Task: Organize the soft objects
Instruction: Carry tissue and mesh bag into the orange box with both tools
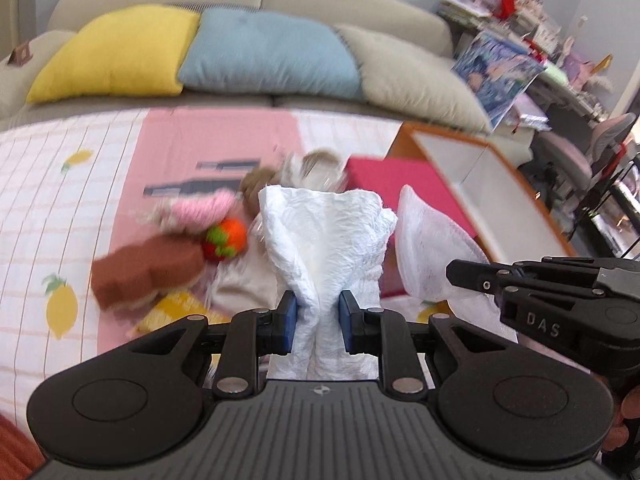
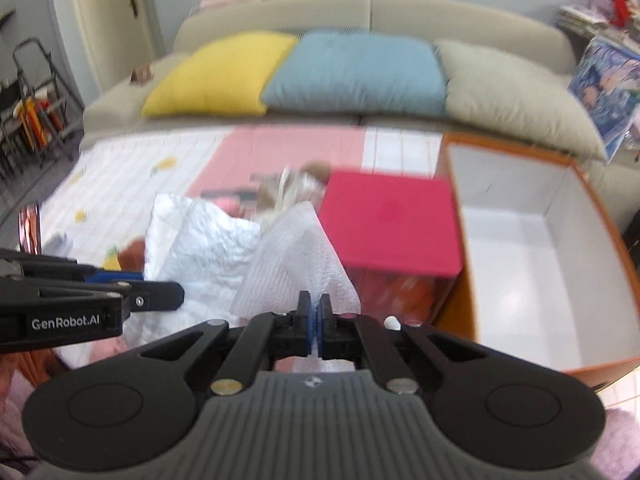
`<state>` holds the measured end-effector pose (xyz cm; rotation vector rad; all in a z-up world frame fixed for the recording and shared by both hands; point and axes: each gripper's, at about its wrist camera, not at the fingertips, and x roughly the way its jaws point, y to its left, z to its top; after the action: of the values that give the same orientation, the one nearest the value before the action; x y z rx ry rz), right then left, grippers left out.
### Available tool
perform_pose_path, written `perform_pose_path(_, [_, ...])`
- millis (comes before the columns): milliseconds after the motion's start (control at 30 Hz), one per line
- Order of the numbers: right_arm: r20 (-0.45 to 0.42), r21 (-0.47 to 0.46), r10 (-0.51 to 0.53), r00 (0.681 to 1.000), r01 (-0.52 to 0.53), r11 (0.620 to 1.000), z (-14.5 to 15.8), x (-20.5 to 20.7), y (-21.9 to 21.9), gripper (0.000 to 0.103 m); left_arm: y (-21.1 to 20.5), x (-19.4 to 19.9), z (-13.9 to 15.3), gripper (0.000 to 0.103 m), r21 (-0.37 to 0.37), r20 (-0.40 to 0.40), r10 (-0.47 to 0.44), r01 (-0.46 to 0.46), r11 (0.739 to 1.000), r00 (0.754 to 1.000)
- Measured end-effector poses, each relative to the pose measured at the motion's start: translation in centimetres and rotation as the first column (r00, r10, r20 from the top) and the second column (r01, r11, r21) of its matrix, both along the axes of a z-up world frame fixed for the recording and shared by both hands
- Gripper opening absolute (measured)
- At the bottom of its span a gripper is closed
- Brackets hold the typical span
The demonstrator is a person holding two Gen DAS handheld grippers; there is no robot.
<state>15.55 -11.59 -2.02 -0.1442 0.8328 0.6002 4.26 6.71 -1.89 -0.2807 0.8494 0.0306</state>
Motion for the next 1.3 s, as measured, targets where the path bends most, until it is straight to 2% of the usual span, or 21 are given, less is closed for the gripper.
perform_pose_path(133, [0.047, 0.059, -0.043, 0.998, 0.040, 0.997, 3.1, 0.7, -2.2, 0.000, -1.1, 1.2, 2.7, 0.025, -0.011, 0.062, -0.042, 0.042, 0.999, 0.997])
perform_pose_path(267, [0.047, 0.117, -0.109, 0.993, 0.103, 0.988, 5.5, 2.2, -5.3, 0.000, -3.0, 3.7, 4.8, 0.025, -0.041, 0.104, -0.109, 0.113, 0.993, 0.989])
perform_pose_path(367, [0.034, 0.143, -0.165, 0.986, 0.158, 0.977, 6.4, 3.8, -7.9, 0.000, -4.7, 6.5, 5.6, 0.025, -0.063, 0.099, -0.148, 0.155, 0.986, 0.984])
perform_pose_path(500, [0.015, 0.135, -0.248, 0.969, 0.244, 0.960, 6.1, 6.4, -10.8, 0.000, -7.4, 10.1, 5.4, 0.025, -0.086, 0.090, -0.205, 0.212, 0.973, 0.975])
perform_pose_path(600, [-0.044, 0.137, -0.326, 0.944, 0.329, 0.934, 4.8, 8.5, -13.3, 0.000, -10.1, 12.8, 4.4, 0.025, -0.067, 0.048, -0.249, 0.252, 0.965, 0.967])
perform_pose_path(700, [-0.081, 0.100, -0.398, 0.914, 0.404, 0.909, 3.2, 10.4, -15.1, 0.000, -13.4, 14.7, 3.0, 0.025, -0.035, -0.018, -0.326, 0.325, 0.945, 0.945])
perform_pose_path(833, [-0.180, 0.077, -0.428, 0.886, 0.447, 0.891, 0.4, 12.7, -16.8, 0.000, -17.1, 17.0, 0.8, 0.025, 0.032, -0.115, -0.373, 0.379, 0.925, 0.921])
perform_pose_path(900, [-0.221, 0.062, -0.436, 0.872, 0.459, 0.886, -1.1, 13.8, -17.1, 0.000, -18.1, 17.9, -0.3, 0.025, 0.039, -0.165, -0.387, 0.398, 0.916, 0.907])
perform_pose_path(1000, [-0.267, 0.026, -0.426, 0.864, 0.449, 0.893, -3.0, 15.6, -17.1, 0.000, -19.5, 19.1, -1.9, 0.026, 0.051, -0.242, -0.403, 0.426, 0.903, 0.883])
perform_pose_path(1133, [-0.329, -0.051, -0.416, 0.848, 0.423, 0.904, -5.3, 17.1, -17.3, 0.000, -20.7, 19.5, -3.4, 0.027, 0.101, -0.302, -0.416, 0.463, 0.881, 0.858])
perform_pose_path(1300, [-0.335, -0.163, -0.418, 0.844, 0.385, 0.909, -7.4, 17.6, -17.2, 0.000, -21.5, 19.6, -4.7, 0.028, 0.127, -0.353, -0.418, 0.485, 0.865, 0.837])
